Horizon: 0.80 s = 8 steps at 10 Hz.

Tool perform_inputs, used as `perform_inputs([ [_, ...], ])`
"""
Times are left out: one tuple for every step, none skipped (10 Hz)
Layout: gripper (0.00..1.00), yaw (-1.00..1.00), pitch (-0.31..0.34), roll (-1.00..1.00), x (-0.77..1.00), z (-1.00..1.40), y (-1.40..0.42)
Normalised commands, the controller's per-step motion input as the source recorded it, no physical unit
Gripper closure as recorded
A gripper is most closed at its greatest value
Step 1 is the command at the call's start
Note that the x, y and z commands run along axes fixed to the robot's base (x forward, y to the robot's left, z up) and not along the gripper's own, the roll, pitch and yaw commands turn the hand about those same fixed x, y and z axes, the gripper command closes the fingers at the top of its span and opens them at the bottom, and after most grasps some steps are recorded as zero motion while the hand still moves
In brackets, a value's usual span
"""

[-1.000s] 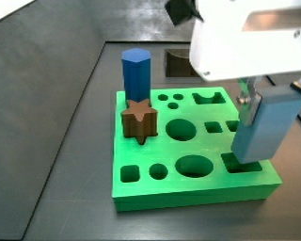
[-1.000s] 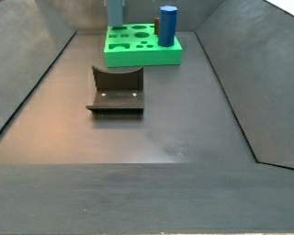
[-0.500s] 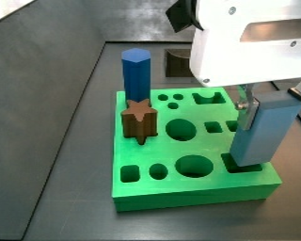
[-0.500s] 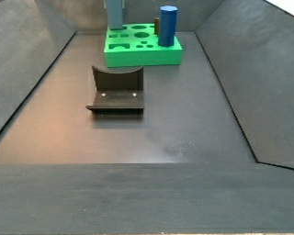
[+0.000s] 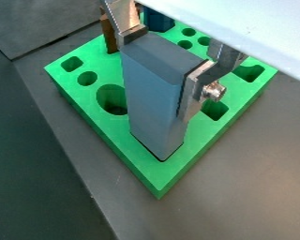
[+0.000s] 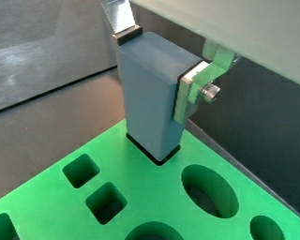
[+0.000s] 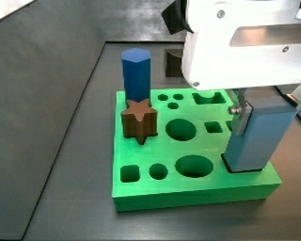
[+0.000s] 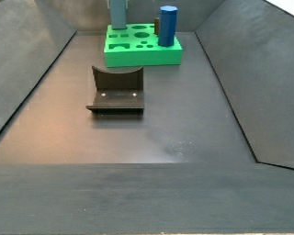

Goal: Pick up the rectangle object. Move up. Place the rectangle object on the fixture. Regrasp the rectangle object. Move to above the board. Insert the rectangle object.
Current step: Insert the rectangle object.

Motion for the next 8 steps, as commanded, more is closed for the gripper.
perform_inputs([
  [1.00,0.00,0.000,0.10,0.00,-0.23,0.00],
  [1.00,0.00,0.000,0.11,0.00,-0.28,0.00],
  [1.00,0.00,0.000,0.13,0.00,-0.36,0.00],
  [1.00,0.00,0.000,0.26,-0.05,-0.53,0.00],
  [1.00,0.11,-0.011,0.44,-0.17,-0.51,-0.22],
  [1.00,0.09,-0.043,0.36,-0.03,-0.66,-0.27],
  [1.00,0.11,-0.097,0.27,0.00,-0.76,-0.31],
  [1.00,0.00,0.000,0.00,0.00,0.00,0.00],
])
